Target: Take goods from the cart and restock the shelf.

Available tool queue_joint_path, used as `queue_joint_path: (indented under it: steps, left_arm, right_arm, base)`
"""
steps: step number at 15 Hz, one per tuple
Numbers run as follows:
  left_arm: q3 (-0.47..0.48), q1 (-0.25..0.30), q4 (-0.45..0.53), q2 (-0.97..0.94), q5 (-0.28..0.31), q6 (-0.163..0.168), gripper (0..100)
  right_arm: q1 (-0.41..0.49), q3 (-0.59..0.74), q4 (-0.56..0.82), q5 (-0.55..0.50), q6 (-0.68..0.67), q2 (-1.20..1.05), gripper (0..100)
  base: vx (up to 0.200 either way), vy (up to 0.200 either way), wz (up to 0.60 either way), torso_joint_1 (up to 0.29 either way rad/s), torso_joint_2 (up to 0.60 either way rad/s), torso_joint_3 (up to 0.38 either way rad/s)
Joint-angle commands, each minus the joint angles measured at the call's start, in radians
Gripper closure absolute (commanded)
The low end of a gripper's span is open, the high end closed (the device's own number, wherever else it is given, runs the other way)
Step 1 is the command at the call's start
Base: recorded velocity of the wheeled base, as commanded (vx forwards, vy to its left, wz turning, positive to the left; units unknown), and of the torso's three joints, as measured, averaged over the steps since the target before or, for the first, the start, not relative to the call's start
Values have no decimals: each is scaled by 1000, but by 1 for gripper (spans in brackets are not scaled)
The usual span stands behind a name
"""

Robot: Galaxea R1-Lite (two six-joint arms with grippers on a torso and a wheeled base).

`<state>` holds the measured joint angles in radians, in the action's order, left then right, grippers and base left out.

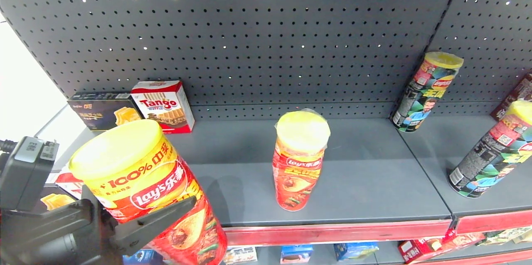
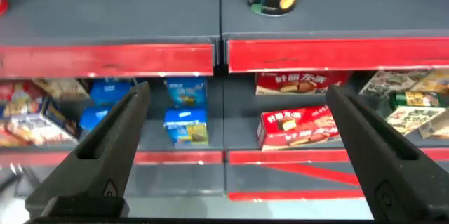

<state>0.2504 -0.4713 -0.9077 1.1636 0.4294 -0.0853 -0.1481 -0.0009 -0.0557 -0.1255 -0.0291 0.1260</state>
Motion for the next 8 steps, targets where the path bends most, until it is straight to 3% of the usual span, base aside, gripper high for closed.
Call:
queue_joint_path:
  steps: [1,2,3,8]
  left_arm:
    - [0,-6,0,-1,0,-1,100]
    - [-2,-13,0,1,0,-1,100]
    - [0,-13,0,1,-1,1,100]
    - [10,-23,4,1,0,1,100]
  right_arm:
    - [-1,1,-1,49,14,-37,0]
    - [1,1,4,110,28,-37,0]
    - [2,-1,66,106,28,-35,0]
    - [2,1,56,106,32,-35,0]
  base:
    - [0,0,0,0,0,0]
    - [0,0,0,0,0,0]
    - [0,0,0,0,0,0]
    - [0,0,0,0,0,0]
